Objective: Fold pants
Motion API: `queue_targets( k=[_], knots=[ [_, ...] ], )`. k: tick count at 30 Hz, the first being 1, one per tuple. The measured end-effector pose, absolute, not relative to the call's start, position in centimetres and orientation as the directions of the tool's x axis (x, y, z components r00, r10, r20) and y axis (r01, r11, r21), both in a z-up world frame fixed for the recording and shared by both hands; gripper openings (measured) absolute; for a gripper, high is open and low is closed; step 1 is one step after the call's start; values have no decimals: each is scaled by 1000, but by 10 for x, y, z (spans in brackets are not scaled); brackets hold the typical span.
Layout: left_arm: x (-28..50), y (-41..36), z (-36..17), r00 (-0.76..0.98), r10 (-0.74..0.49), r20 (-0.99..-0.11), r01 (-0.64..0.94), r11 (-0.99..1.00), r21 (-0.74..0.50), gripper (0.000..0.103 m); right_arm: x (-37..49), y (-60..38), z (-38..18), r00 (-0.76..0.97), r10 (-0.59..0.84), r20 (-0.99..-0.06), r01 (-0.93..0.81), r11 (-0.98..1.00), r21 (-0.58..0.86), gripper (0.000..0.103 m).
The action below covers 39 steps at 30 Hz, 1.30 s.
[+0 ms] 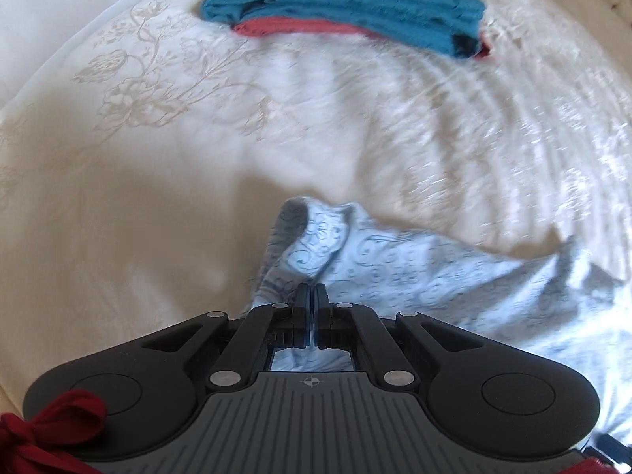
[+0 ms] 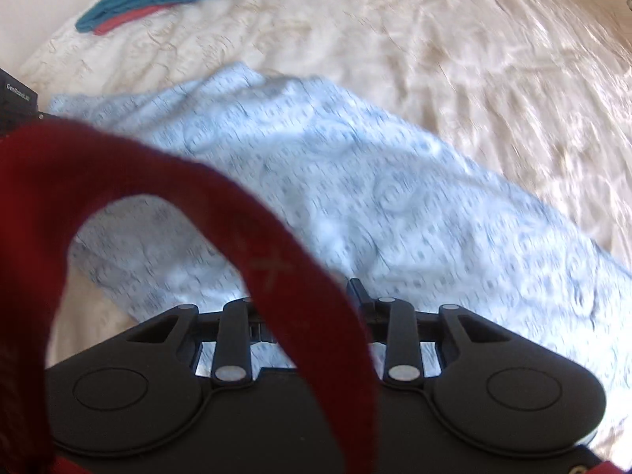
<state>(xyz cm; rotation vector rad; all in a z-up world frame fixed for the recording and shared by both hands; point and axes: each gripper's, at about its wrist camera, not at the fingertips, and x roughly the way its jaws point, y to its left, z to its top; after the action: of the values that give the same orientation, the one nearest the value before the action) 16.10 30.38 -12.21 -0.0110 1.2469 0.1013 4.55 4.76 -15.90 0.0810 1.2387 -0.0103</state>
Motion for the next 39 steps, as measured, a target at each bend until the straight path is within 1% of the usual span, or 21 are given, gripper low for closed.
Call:
queue_targets(
  k=[3,6,11,17,18,20,21,22,25,27,30,34,39],
  knots=[
    [159,318,-123,307,27,-951,-120,993,-11,3,27,46,-153,311,42,-949,56,996,62,40],
    [149,313,-106,326,28,-945,-117,993,-12,3,11,48,-138,367,25,-930,48,998,46,40],
    [131,288,-83,345,-41,-938,-65,996,-68,3,9,73,-137,407,0,-913,-109,993,-49,40],
    [109,255,-75,315,-110,-943,14,994,-111,3,10,100,-158,453,-45,-890,-321,924,-210,40],
    [105,251,-75,308,-120,-944,25,993,-118,3,12,103,-161,468,-55,-882,-341,910,-237,39],
    [99,244,-75,293,-135,-946,51,991,-126,3,13,103,-161,498,-57,-865,-347,901,-260,34],
    [96,239,-74,290,-136,-947,64,990,-123,3,15,101,-161,505,-41,-862,-344,907,-244,14],
    [93,236,-74,288,-134,-948,82,990,-115,3,20,101,-162,494,-21,-869,-340,915,-215,4],
    [87,225,-71,290,-137,-947,130,986,-103,3,20,93,-151,485,20,-874,-309,939,-150,4],
    [85,217,-70,286,-158,-945,153,981,-117,3,14,88,-139,488,57,-871,-299,949,-106,4],
    [83,201,-72,275,-171,-946,198,973,-118,3,6,88,-136,457,98,-884,-302,952,-50,4],
    [83,184,-80,240,-211,-948,216,963,-159,3,7,83,-147,406,117,-906,-295,955,-9,4],
    [80,167,-86,220,-220,-950,238,957,-167,3,0,83,-145,384,148,-911,-324,946,16,5]
  ],
)
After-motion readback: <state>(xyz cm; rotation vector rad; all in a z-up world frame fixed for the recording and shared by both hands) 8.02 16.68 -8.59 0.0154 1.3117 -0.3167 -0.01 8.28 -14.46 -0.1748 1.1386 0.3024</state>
